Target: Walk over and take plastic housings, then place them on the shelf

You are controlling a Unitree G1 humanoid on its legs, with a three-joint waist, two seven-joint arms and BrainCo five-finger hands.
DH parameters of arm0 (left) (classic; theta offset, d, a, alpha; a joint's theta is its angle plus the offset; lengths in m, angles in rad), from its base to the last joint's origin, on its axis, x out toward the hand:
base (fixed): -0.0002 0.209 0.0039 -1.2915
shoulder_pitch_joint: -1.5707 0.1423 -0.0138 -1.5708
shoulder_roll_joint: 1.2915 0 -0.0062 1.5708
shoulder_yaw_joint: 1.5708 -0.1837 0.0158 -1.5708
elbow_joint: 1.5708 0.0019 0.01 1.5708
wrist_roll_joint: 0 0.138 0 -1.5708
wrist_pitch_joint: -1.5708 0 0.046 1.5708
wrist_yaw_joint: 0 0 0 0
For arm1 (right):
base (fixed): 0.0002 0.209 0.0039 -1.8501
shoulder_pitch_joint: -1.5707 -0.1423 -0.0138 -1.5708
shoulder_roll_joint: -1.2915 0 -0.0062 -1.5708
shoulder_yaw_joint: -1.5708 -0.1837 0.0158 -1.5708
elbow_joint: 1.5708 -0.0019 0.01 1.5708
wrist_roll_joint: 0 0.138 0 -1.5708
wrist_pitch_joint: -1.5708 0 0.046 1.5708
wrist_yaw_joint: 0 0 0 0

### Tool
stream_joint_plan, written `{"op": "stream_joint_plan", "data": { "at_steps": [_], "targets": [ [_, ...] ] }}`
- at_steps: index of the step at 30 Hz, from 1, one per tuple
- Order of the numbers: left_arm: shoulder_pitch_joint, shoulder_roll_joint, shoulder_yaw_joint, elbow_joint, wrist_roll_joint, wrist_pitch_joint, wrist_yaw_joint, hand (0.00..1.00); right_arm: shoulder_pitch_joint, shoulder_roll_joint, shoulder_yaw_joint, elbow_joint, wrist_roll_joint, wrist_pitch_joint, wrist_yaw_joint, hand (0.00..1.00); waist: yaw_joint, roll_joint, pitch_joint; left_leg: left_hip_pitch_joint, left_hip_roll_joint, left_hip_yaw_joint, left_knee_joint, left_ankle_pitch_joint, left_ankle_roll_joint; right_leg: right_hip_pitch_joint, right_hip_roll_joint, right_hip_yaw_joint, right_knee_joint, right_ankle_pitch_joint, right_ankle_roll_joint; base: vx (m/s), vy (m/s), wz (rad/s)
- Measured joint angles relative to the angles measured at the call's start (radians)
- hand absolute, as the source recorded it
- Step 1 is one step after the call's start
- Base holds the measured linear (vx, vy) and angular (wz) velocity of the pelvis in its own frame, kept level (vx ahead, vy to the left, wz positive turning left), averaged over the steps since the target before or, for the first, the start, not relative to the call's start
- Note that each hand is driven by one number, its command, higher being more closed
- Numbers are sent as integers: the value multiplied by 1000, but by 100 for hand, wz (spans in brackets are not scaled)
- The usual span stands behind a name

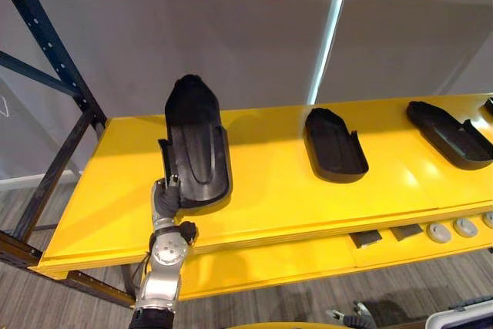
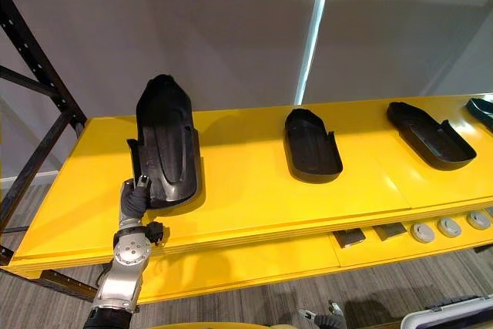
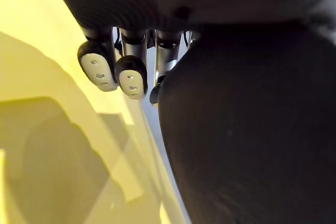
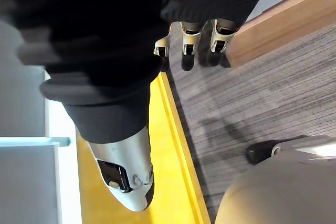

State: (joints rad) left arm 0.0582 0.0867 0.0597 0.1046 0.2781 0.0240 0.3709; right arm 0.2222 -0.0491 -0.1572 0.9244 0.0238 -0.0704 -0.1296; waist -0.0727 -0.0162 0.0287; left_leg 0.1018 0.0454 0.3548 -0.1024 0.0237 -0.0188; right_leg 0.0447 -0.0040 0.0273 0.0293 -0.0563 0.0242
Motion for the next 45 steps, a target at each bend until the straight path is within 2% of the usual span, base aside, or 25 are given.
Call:
{"op": "stream_joint_plan", "data": {
  "at_steps": [3, 11, 12, 28, 36, 42, 45],
  "targets": [
    [0, -1, 24, 36, 0, 16, -2, 100, -1, 3, -9, 4, -14, 10, 2, 0, 0, -3, -1, -5, -5, -5, 0, 0, 3, 3, -3, 1, -17, 16, 1, 31, 9, 1],
    [-31, 0, 69, 70, -1, 19, -2, 100, -21, 4, -25, 37, -35, 15, 6, 0, 1, -6, 0, 0, -11, -20, 0, 3, 6, 26, -1, -3, -45, 28, -2, 51, -6, 3],
    [-43, 0, 70, 82, -3, 19, -1, 0, -23, 4, -27, 40, -35, 16, 6, 0, 2, -7, 1, 0, -11, -23, -1, 3, 6, 30, 0, -6, -49, 29, -4, 2, -26, 4],
    [-82, 7, 73, 100, -31, 9, 0, 0, -39, 4, -29, 42, -35, 17, 21, 0, -9, -9, 25, 3, -10, -16, -1, 0, 8, 33, 0, 5, -60, 36, -9, -10, -6, -1],
    [-78, 2, 64, 56, -52, 8, 3, 0, -39, 5, -29, 42, -35, 17, 21, 0, -5, -11, 28, 3, -10, -17, -1, -1, 9, 35, 0, 3, -61, 37, -9, 0, 0, 0],
    [-76, -34, 39, 8, -104, -31, 22, 0, -39, 5, -29, 42, -35, 20, 20, 0, 1, -12, 28, 3, -10, -22, -1, -1, 9, 37, -6, -2, -60, 35, -7, 0, 0, 0],
    [-72, -47, 7, -7, -114, -35, 21, 0, -38, 4, -28, 42, -35, 21, 19, 0, 1, -12, 28, 3, -11, -25, -1, -1, 9, 37, -8, -5, -58, 32, -3, 0, 0, 2]
  ]
}}
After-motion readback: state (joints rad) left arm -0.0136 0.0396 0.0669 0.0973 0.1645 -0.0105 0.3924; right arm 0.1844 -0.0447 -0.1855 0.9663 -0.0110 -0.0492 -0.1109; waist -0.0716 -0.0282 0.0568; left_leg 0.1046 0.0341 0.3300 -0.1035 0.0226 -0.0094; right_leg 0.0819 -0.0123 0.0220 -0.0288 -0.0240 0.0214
